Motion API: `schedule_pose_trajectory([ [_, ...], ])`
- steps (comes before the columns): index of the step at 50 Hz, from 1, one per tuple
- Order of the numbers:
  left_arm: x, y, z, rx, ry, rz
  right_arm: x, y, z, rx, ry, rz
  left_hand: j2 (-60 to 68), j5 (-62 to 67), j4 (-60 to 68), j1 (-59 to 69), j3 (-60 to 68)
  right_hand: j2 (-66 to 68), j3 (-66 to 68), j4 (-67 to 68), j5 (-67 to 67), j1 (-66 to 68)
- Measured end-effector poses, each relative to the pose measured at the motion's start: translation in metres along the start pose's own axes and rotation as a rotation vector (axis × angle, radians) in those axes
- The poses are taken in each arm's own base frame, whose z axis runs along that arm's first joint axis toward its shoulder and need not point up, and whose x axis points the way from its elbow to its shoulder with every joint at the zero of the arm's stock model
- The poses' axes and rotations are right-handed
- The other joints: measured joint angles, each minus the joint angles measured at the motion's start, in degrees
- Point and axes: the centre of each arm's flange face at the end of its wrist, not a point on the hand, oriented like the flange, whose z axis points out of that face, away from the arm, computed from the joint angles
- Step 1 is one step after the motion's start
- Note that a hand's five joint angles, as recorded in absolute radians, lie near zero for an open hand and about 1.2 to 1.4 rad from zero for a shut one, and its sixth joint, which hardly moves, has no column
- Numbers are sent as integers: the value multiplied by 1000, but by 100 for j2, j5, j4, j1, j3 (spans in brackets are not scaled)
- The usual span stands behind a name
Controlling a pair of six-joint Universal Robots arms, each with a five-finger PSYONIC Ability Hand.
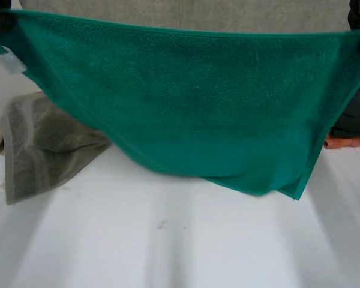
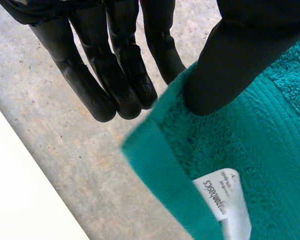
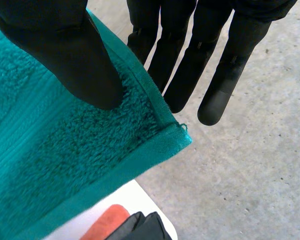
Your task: Fold the laundry.
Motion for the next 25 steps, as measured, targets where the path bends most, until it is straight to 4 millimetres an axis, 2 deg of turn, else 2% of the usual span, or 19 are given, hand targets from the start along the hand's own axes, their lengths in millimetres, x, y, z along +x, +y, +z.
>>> schedule_pose_trajectory([
  [5,1,13,15,-82,31,-1,-9,9,5,-24,-35,-23,2,0,0,0,0,0,0,0,0,0],
  [10,8,56,48,-209,72,29,-24,30,25,-59,-77,-15,3,0,0,0,0,0,0,0,0,0],
  [14,17,94,81,-261,91,87,-35,51,57,-43,-69,-21,3,0,1,0,10,0,0,0,0,0],
  [17,23,108,105,-238,89,135,-40,59,86,27,-17,-42,11,0,2,0,12,0,11,0,0,0],
  [20,25,101,132,-123,51,172,-37,54,118,173,91,-70,11,0,3,0,12,0,11,1,0,0],
  [21,25,97,135,-96,41,175,-36,52,122,201,112,-72,11,0,3,0,12,0,11,1,0,0],
  [22,23,85,144,-19,12,179,-31,43,133,284,173,-72,12,0,3,0,12,0,11,2,0,0],
  [24,20,66,152,85,-30,174,-23,31,140,377,238,-58,12,0,3,0,12,0,11,2,0,0],
  [25,15,46,157,186,-74,162,-16,20,143,457,288,-35,12,0,4,0,13,0,11,2,0,0],
])
